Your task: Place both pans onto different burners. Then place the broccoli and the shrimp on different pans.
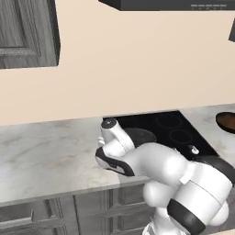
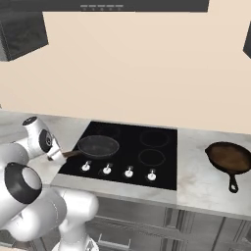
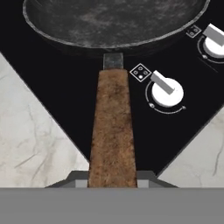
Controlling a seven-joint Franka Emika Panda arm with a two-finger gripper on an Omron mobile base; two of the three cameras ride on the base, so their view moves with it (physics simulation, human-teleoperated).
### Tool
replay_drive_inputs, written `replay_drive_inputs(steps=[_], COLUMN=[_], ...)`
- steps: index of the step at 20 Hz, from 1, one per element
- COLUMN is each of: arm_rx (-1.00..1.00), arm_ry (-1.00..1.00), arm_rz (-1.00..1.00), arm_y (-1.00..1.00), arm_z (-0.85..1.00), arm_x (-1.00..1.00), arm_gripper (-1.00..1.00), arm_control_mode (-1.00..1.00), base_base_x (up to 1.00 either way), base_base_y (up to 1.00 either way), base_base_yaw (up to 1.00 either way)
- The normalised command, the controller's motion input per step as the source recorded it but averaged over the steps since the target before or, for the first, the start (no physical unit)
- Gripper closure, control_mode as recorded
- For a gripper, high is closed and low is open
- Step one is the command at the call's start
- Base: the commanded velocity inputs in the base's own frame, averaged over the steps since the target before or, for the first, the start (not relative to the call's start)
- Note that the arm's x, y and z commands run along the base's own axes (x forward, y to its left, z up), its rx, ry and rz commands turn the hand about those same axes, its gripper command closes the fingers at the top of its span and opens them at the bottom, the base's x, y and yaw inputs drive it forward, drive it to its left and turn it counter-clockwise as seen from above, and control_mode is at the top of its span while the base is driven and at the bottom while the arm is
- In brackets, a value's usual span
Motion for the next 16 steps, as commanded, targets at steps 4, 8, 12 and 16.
replay_drive_inputs(steps=[4, 8, 12, 16], arm_rx=[0.0, 0.0, 0.0, 0.0], arm_ry=[0.0, 0.02, 0.09, 0.16], arm_rz=[0.0, 0.0, 0.0, 0.0], arm_y=[0.1, 0.02, 0.04, 0.01], arm_z=[-0.15, -0.31, -0.42, -0.35], arm_x=[0.51, 0.46, 0.19, 0.0], arm_gripper=[1.0, 1.0, 1.0, 1.0], arm_control_mode=[-1.0, -1.0, -1.0, -1.0], base_base_x=[0.0, 0.0, 0.0, 0.0], base_base_y=[0.0, 0.0, 0.0, 0.0], base_base_yaw=[0.0, 0.0, 0.0, 0.0])
